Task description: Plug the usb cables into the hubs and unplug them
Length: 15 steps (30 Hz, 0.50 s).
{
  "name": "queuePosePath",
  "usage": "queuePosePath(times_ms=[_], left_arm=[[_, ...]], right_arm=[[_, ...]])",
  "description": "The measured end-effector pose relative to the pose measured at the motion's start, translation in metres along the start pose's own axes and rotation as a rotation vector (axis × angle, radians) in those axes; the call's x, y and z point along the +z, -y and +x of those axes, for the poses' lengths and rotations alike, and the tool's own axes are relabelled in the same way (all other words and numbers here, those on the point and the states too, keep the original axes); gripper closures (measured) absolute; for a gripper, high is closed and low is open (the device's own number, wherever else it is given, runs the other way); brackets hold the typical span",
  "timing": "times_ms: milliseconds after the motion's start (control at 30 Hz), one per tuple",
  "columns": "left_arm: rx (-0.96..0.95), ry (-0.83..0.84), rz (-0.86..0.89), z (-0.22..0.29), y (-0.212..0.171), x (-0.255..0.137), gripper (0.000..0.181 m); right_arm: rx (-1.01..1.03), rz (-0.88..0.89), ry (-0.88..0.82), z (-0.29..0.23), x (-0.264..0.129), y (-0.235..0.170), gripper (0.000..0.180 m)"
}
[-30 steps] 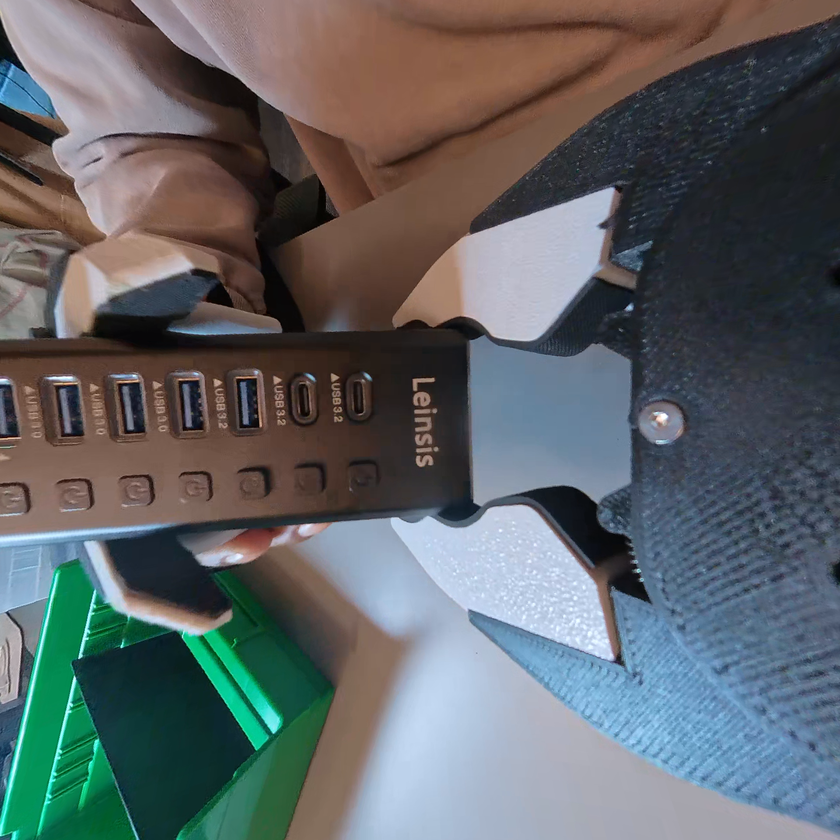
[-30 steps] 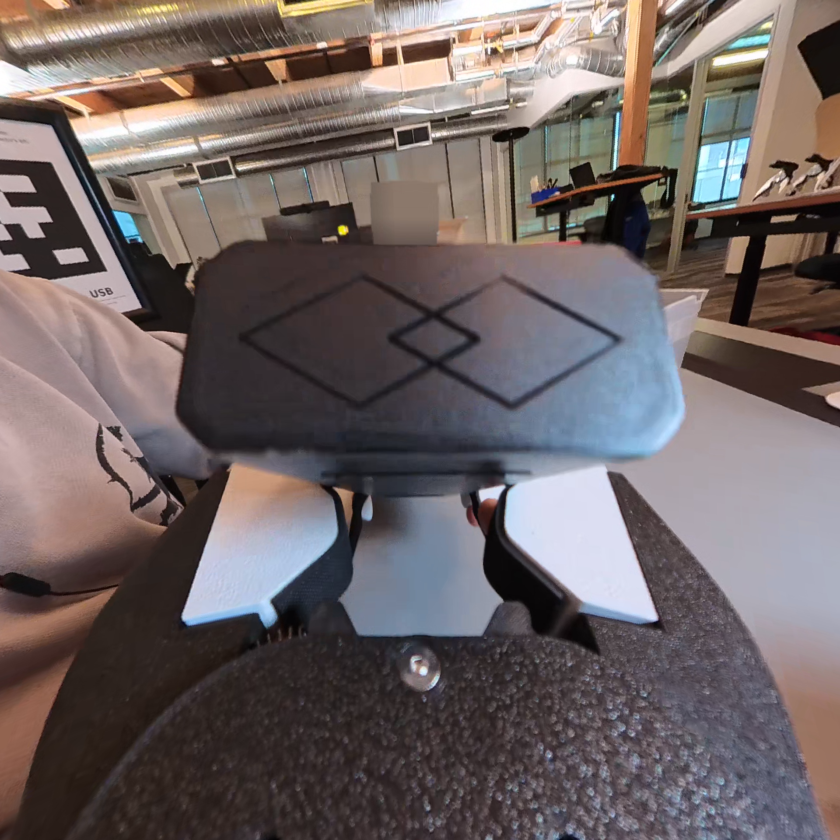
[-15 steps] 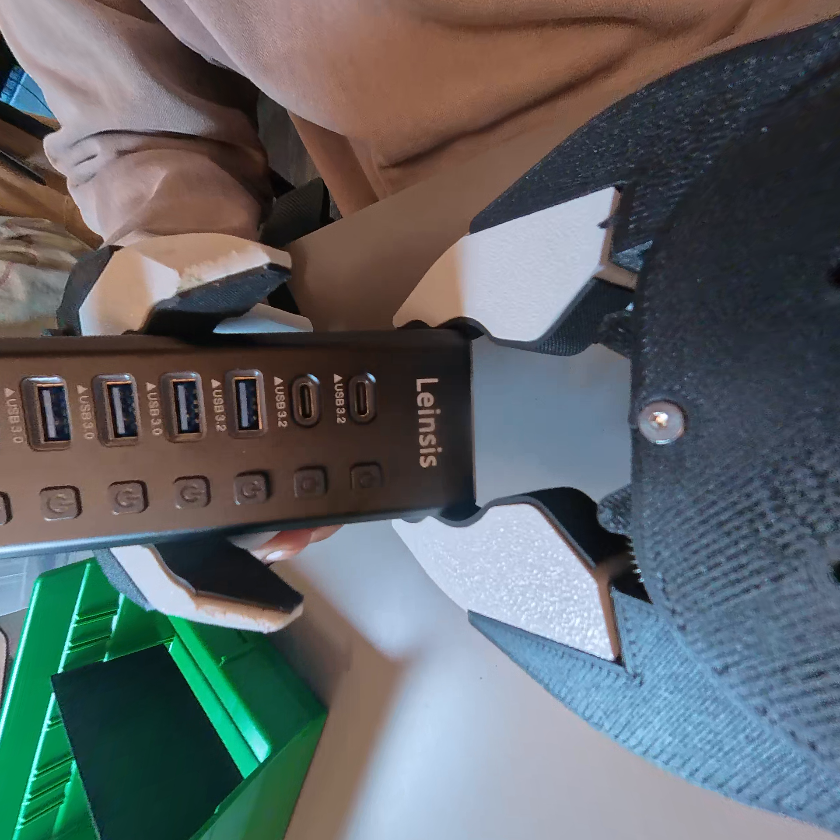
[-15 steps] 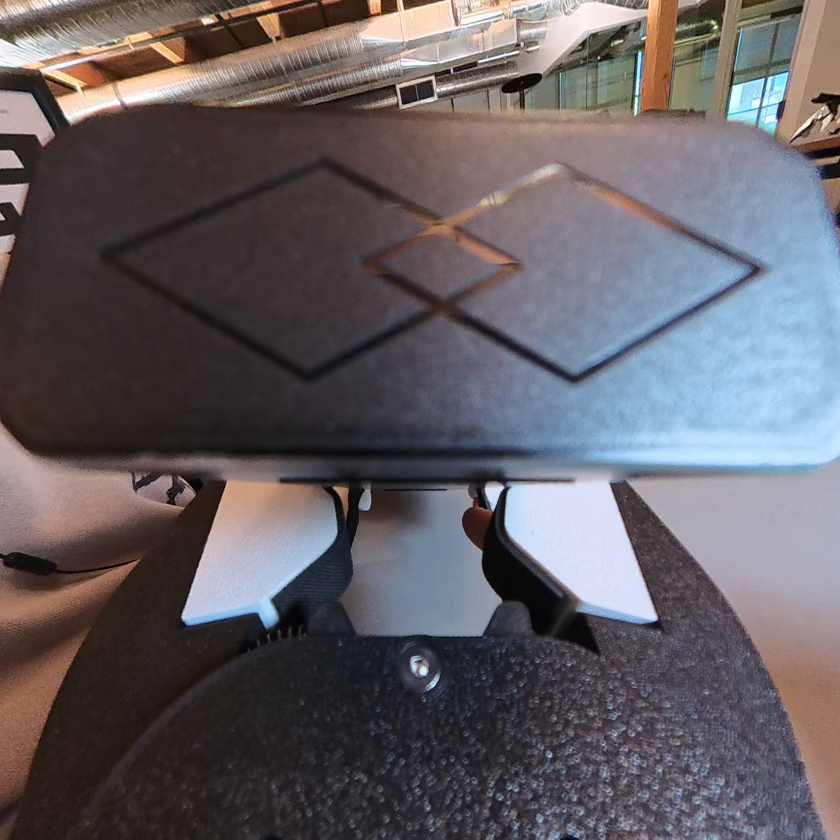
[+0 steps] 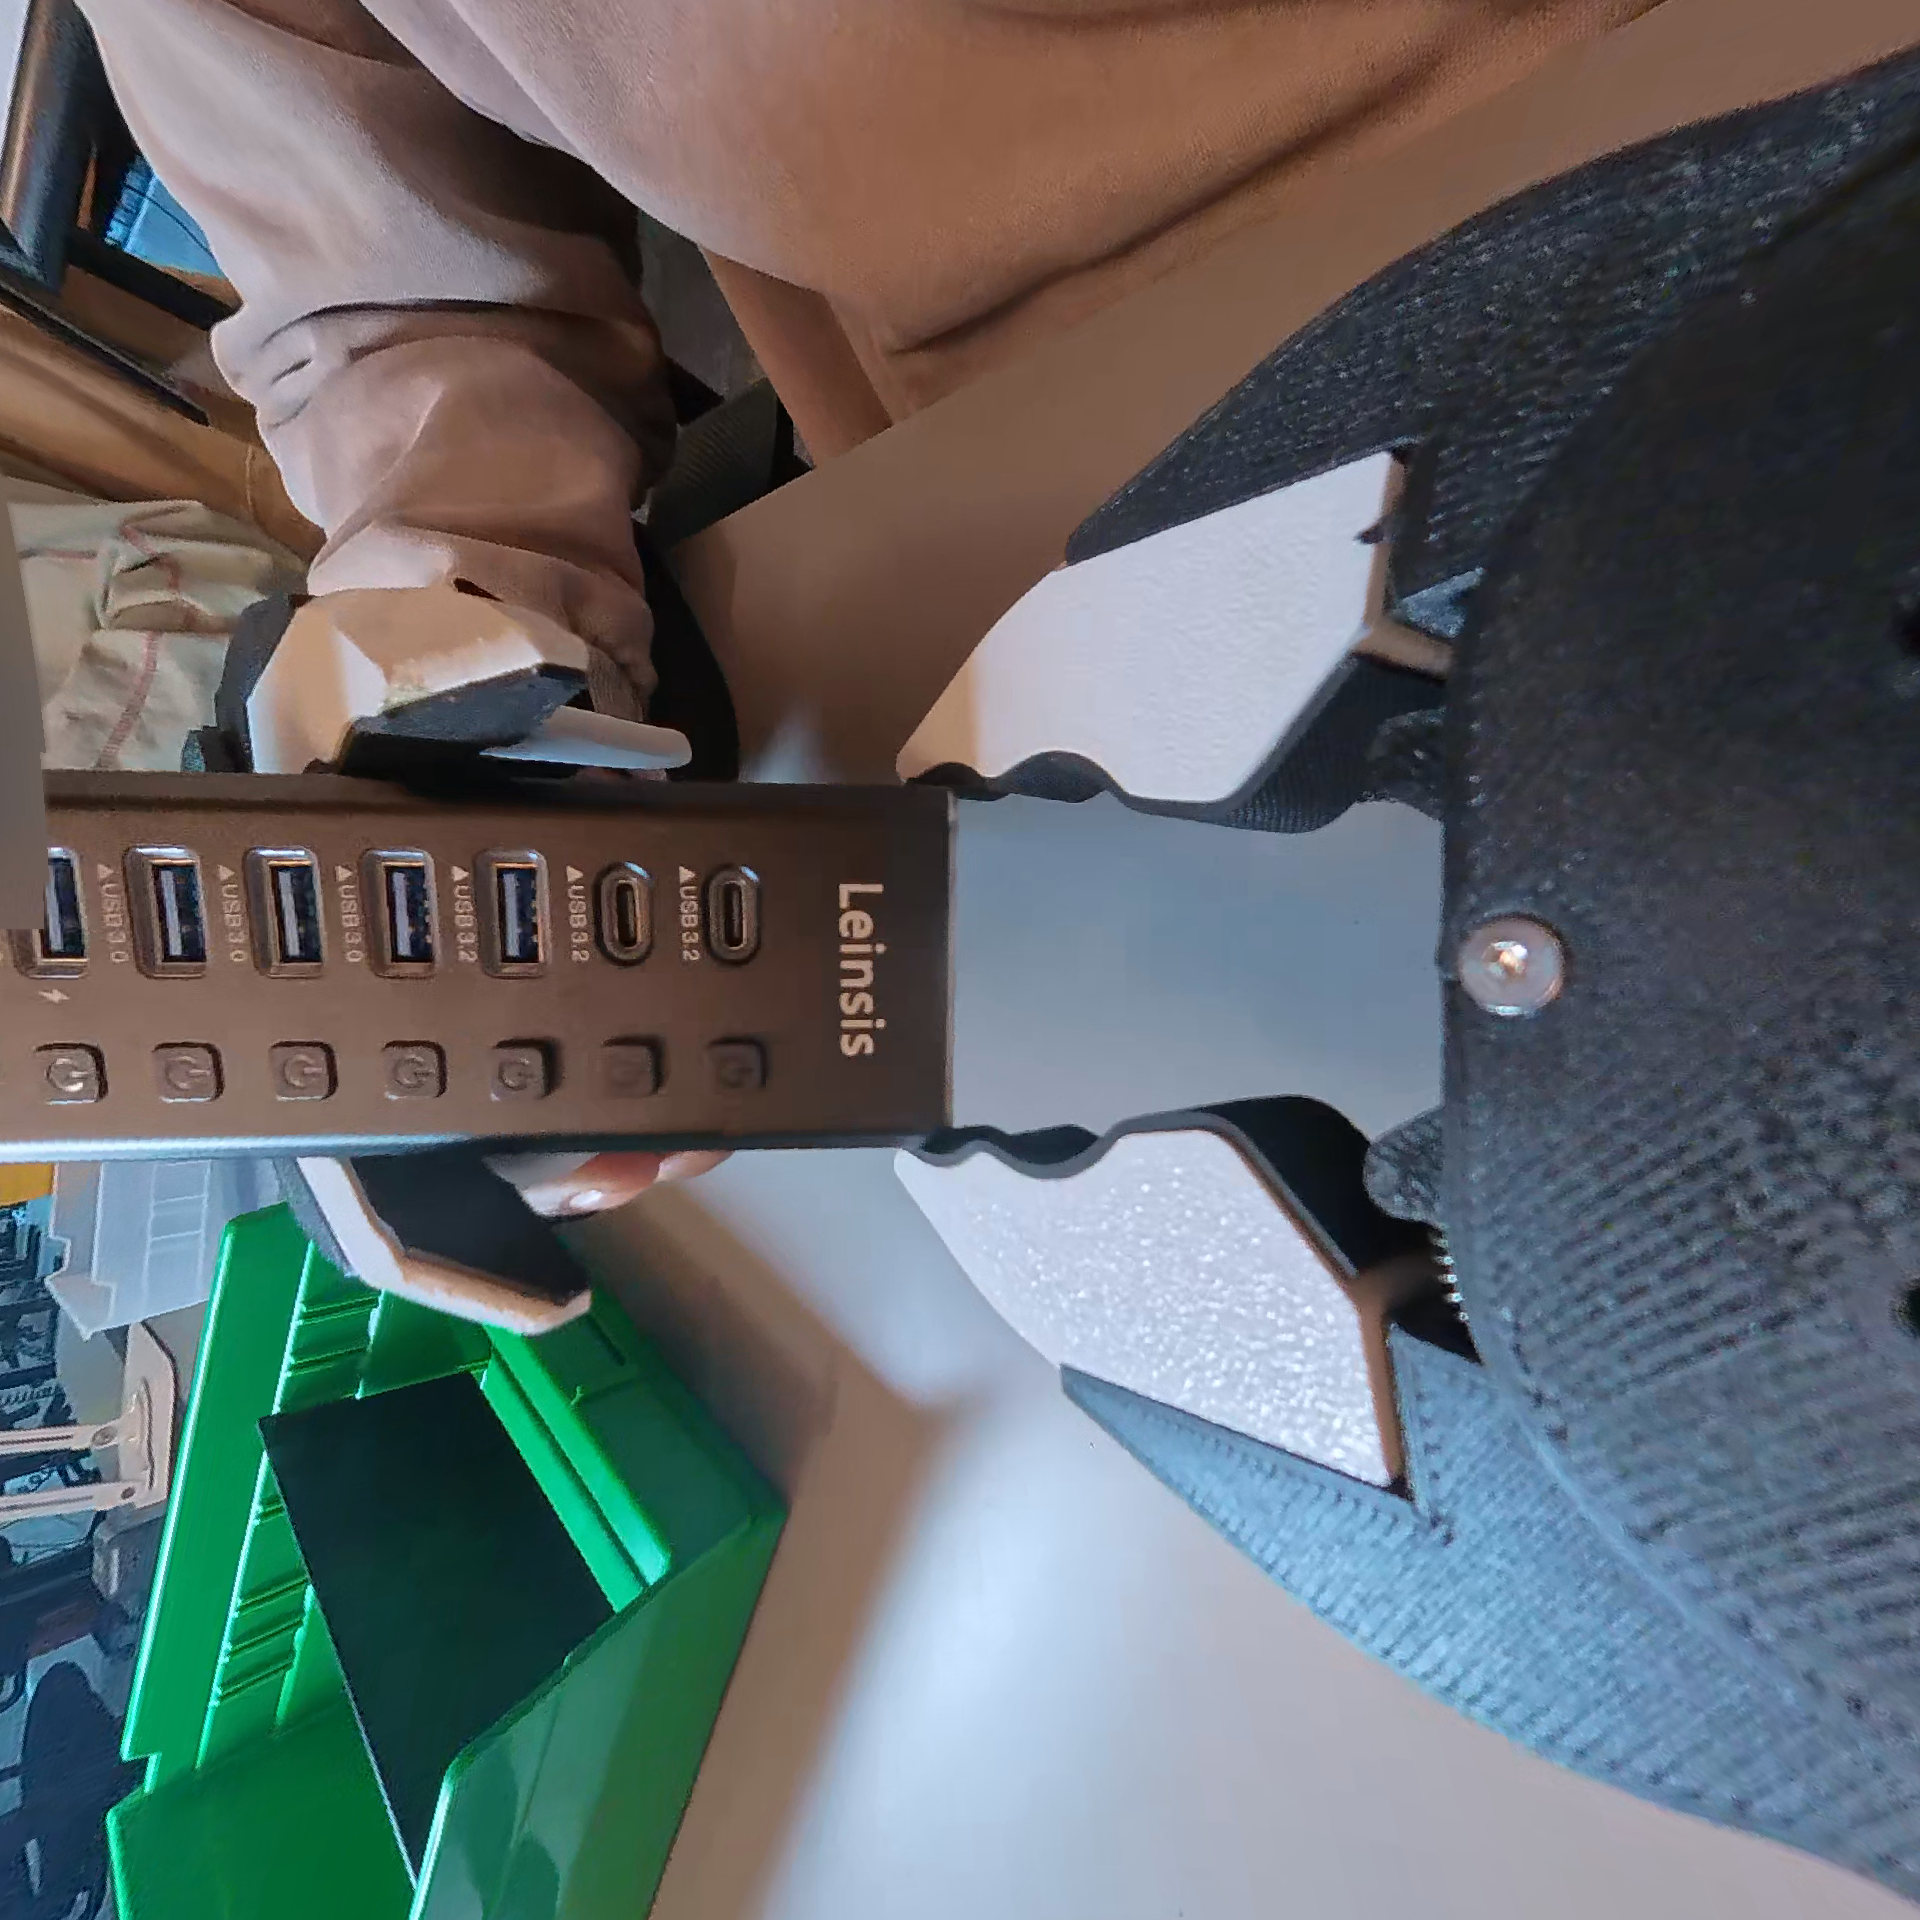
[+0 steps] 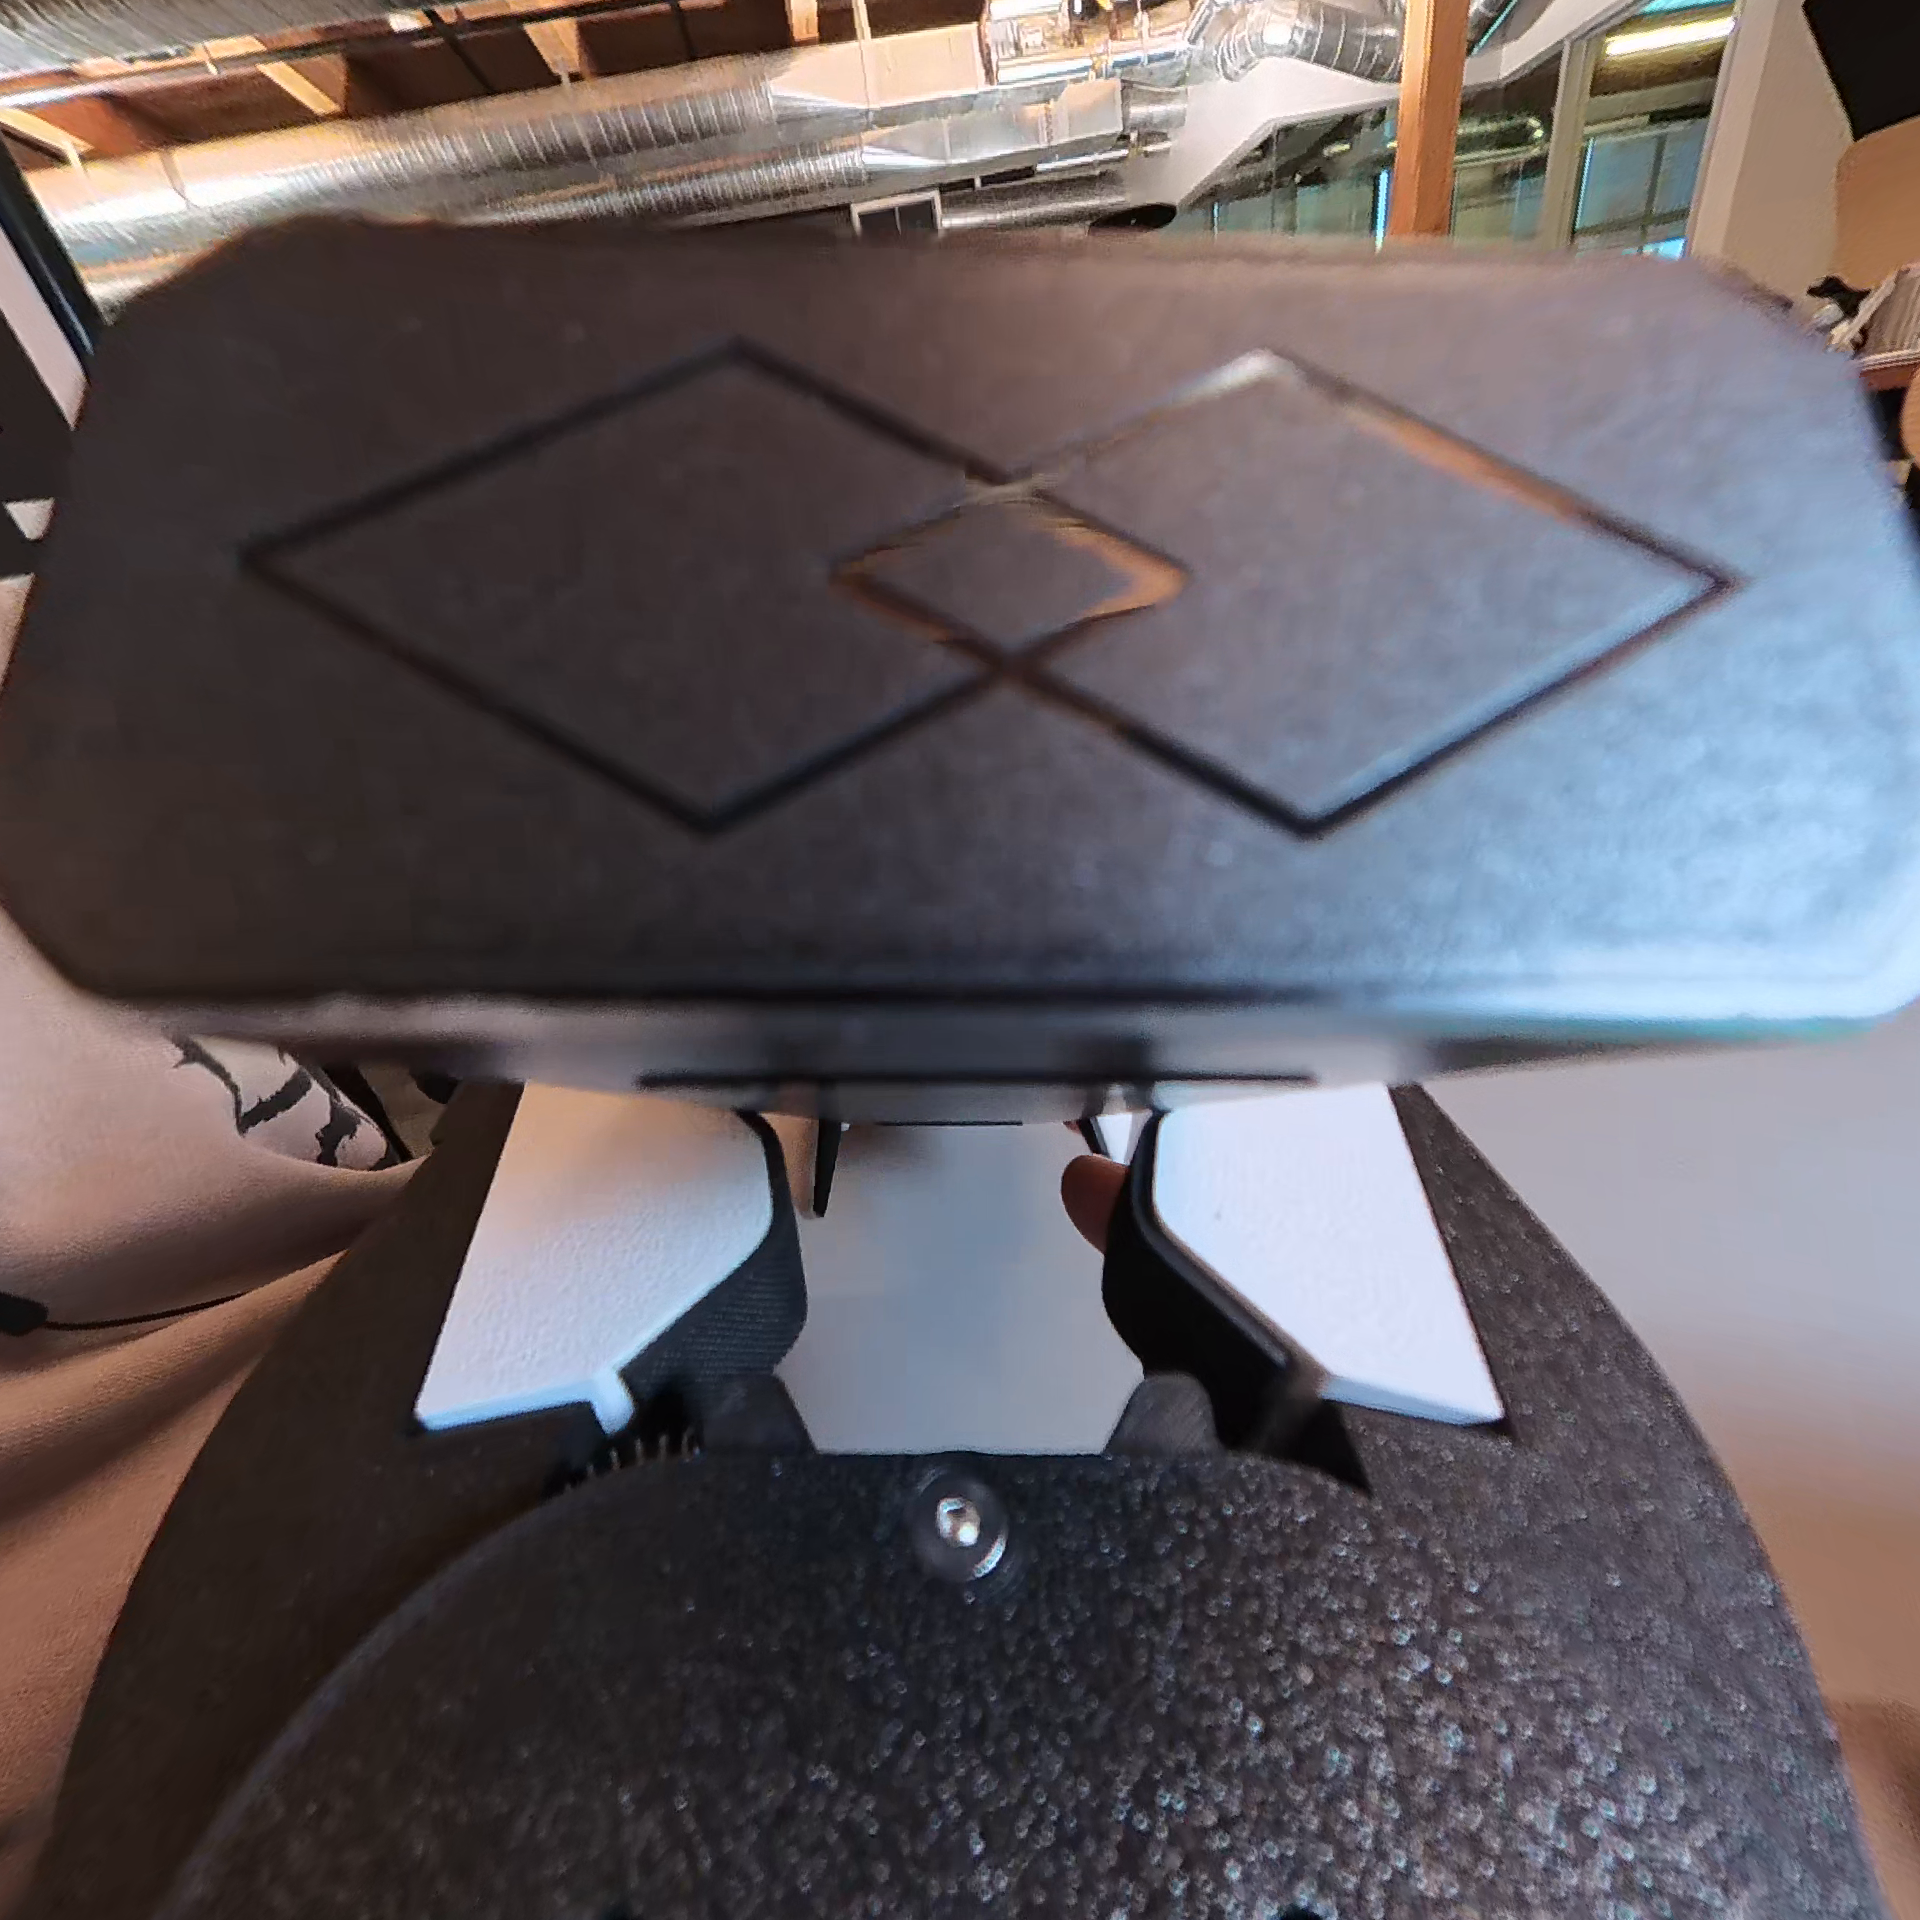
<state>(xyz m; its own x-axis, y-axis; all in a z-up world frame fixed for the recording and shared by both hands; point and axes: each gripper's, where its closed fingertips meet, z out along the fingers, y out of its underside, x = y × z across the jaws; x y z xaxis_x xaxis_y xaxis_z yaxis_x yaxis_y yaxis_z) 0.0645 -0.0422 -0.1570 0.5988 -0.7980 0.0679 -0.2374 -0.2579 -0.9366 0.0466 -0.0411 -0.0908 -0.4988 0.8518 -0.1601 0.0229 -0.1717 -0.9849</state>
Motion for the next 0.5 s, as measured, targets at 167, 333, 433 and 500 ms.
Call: queuePosePath(times_ms=[167,333,433,500], left_arm=[[-0.004,-0.005,0.008,0.001,-0.001,0.000,0.116],[-0.023,0.039,0.027,0.000,0.001,0.012,0.107],[-0.036,0.036,0.038,0.001,0.001,0.017,0.109],[-0.035,0.027,0.039,0.003,0.002,0.015,0.109]], right_arm=[[0.011,0.004,0.000,0.000,0.000,0.000,0.108],[0.016,-0.028,-0.026,0.004,0.002,-0.004,0.108],[0.040,-0.056,0.003,0.000,0.006,-0.010,0.108],[0.052,-0.065,0.013,-0.001,0.006,-0.011,0.108]])
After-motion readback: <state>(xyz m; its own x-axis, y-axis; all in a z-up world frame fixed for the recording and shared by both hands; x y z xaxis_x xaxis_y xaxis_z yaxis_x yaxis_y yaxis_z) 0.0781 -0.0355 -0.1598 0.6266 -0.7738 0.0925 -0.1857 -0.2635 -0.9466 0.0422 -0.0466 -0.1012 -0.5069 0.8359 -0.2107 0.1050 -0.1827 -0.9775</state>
